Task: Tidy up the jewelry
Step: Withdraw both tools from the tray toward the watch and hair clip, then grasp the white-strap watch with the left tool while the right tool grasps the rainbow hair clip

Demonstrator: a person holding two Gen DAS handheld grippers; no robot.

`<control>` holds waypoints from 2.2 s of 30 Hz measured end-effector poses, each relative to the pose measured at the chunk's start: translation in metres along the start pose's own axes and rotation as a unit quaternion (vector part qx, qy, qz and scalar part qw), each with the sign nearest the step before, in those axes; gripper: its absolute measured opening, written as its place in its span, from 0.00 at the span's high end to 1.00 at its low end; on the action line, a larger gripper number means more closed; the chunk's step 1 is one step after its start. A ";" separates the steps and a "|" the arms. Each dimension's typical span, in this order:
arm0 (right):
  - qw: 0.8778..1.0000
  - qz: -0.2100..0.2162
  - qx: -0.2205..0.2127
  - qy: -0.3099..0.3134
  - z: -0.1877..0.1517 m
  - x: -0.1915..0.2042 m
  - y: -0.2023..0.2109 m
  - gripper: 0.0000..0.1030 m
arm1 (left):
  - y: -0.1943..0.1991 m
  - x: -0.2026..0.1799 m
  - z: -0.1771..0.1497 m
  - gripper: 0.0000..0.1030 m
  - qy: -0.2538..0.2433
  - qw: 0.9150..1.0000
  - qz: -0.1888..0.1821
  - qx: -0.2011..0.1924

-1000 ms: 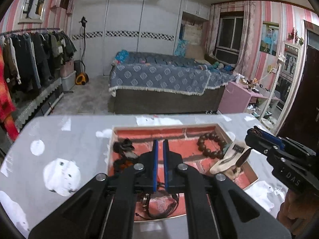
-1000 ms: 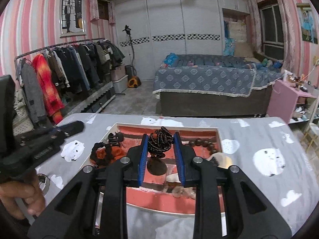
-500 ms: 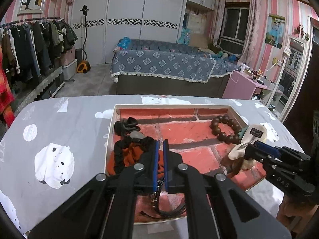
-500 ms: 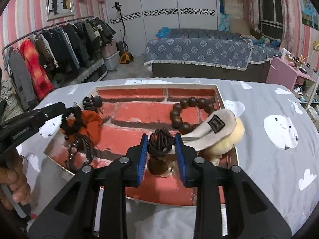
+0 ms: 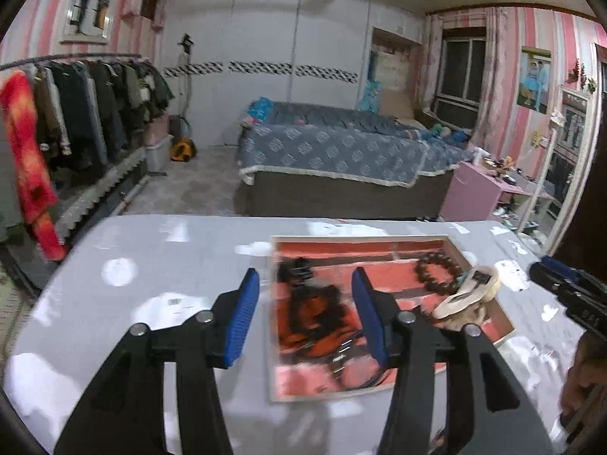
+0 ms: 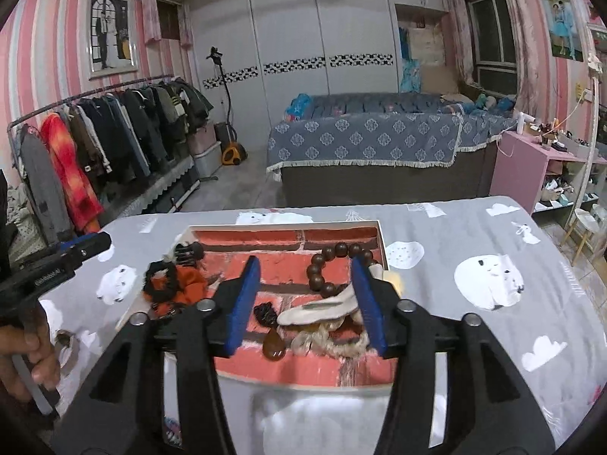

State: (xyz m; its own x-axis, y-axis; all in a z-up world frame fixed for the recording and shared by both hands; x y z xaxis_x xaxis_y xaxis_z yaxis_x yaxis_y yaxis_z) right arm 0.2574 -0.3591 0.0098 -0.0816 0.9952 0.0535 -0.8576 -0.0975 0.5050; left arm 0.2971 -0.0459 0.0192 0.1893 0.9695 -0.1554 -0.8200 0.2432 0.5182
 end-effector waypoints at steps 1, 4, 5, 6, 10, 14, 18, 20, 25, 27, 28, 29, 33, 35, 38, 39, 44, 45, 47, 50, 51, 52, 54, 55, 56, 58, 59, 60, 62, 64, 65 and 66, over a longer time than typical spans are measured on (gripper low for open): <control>1.000 0.002 0.001 0.007 -0.003 0.001 0.009 0.48 | 0.013 0.013 -0.006 0.51 0.001 1.000 0.011 0.000; 1.000 -0.006 0.008 0.015 -0.021 -0.001 0.031 0.46 | 0.044 0.041 -0.030 0.48 0.018 0.999 0.032 -0.002; 1.000 -0.008 0.012 0.012 -0.029 -0.003 0.038 0.46 | 0.055 0.050 -0.045 0.46 0.024 0.999 0.039 0.001; 1.000 -0.009 0.014 0.008 -0.036 -0.005 0.043 0.44 | 0.064 0.058 -0.060 0.46 0.027 0.999 0.045 0.004; 0.999 0.002 0.034 -0.030 -0.083 -0.008 0.063 0.35 | 0.085 0.085 -0.117 0.37 0.046 0.996 0.069 0.015; 0.997 0.031 0.051 -0.049 -0.126 0.013 0.079 0.28 | 0.091 0.095 -0.151 0.37 0.056 0.994 0.080 0.044; 0.996 0.045 0.070 -0.032 -0.151 0.035 0.091 0.28 | 0.107 0.102 -0.167 0.37 0.061 0.993 0.084 0.054; 0.996 0.035 0.078 -0.001 -0.160 0.047 0.095 0.28 | 0.113 0.107 -0.172 0.36 0.072 0.992 0.082 0.057; 0.996 0.033 0.079 0.006 -0.166 0.053 0.100 0.28 | 0.120 0.115 -0.177 0.35 0.089 0.991 0.082 0.063; 0.996 0.033 0.083 0.006 -0.164 0.054 0.098 0.28 | 0.117 0.112 -0.175 0.35 0.081 0.991 0.084 0.067; 0.996 0.034 0.084 0.005 -0.164 0.054 0.097 0.28 | 0.114 0.110 -0.175 0.35 0.075 0.991 0.086 0.072; 0.996 0.034 0.085 0.004 -0.164 0.056 0.097 0.28 | 0.112 0.109 -0.174 0.35 0.072 0.991 0.088 0.074; 0.995 0.037 0.090 0.005 -0.161 0.062 0.091 0.23 | 0.096 0.109 -0.168 0.34 0.067 0.990 0.096 0.085; 0.995 0.043 0.091 0.008 -0.160 0.067 0.089 0.23 | 0.086 0.111 -0.164 0.34 0.062 0.989 0.104 0.090; 0.994 0.045 0.096 0.018 -0.157 0.075 0.082 0.23 | 0.072 0.116 -0.157 0.34 0.051 0.987 0.117 0.096; 0.994 0.045 0.096 0.021 -0.155 0.077 0.080 0.23 | 0.066 0.119 -0.155 0.34 0.053 0.986 0.120 0.101; 0.993 0.043 0.106 0.038 -0.149 0.089 0.064 0.23 | 0.046 0.130 -0.151 0.34 0.061 0.984 0.125 0.115; 0.992 0.041 0.111 0.041 -0.149 0.091 0.060 0.27 | 0.043 0.130 -0.151 0.34 0.058 0.983 0.125 0.117; 0.991 0.036 0.123 0.045 -0.150 0.093 0.051 0.35 | 0.036 0.129 -0.152 0.34 0.051 0.983 0.119 0.126; 0.989 0.032 0.139 0.049 -0.152 0.095 0.039 0.49 | 0.029 0.128 -0.152 0.35 0.053 0.984 0.109 0.133; 0.988 0.033 0.145 0.049 -0.153 0.096 0.035 0.52 | 0.027 0.128 -0.152 0.37 0.055 0.984 0.106 0.134; 0.987 0.035 0.147 0.048 -0.154 0.097 0.033 0.54 | 0.026 0.129 -0.151 0.38 0.057 0.983 0.107 0.135; 0.987 0.036 0.152 0.048 -0.155 0.098 0.029 0.60 | 0.024 0.132 -0.151 0.49 0.062 0.983 0.109 0.136; 0.986 0.038 0.155 0.048 -0.155 0.099 0.026 0.61 | 0.023 0.133 -0.152 0.52 0.064 0.982 0.108 0.138; 0.986 0.040 0.156 0.047 -0.155 0.099 0.025 0.64 | 0.023 0.133 -0.152 0.56 0.064 0.982 0.106 0.139; 0.985 0.041 0.158 0.048 -0.156 0.100 0.022 0.71 | 0.024 0.131 -0.152 0.61 0.059 0.983 0.105 0.136; 0.985 0.042 0.161 0.048 -0.156 0.101 0.020 0.74 | 0.024 0.130 -0.152 0.62 0.056 0.983 0.105 0.136; 0.984 0.044 0.164 0.048 -0.157 0.101 0.019 0.78 | 0.023 0.129 -0.152 0.64 0.054 0.984 0.105 0.136; 0.983 0.050 0.167 0.048 -0.157 0.102 0.017 0.84 | 0.023 0.129 -0.152 0.67 0.053 0.984 0.105 0.135; 0.983 0.055 0.169 0.050 -0.157 0.103 0.015 0.89 | 0.024 0.128 -0.152 0.70 0.051 0.984 0.103 0.133; 0.983 0.058 0.169 0.051 -0.157 0.104 0.015 0.94 | 0.025 0.127 -0.152 0.72 0.049 0.985 0.100 0.131; 0.982 0.060 0.169 0.054 -0.157 0.106 0.015 0.94 | 0.025 0.125 -0.151 0.73 0.047 0.985 0.098 0.131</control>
State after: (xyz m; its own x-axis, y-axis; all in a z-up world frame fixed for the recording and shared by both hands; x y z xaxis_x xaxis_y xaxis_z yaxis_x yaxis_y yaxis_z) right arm 0.1564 -0.2546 -0.1124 -0.2414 0.9693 0.0475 -0.6220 -0.1921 0.7591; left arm 0.2185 0.0773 -0.1146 -0.0196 0.9946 -0.1019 -0.6665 0.0630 0.7428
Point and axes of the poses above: each gripper's, at about its wrist camera, not at the fingertips, and y roughly against the way its jaws point, x to its left, z to its top, the point moved 5 cm from there along -y, roughly the way its jaws point, and after that the axes turned 5 degrees about y, right-handed, at the moved point
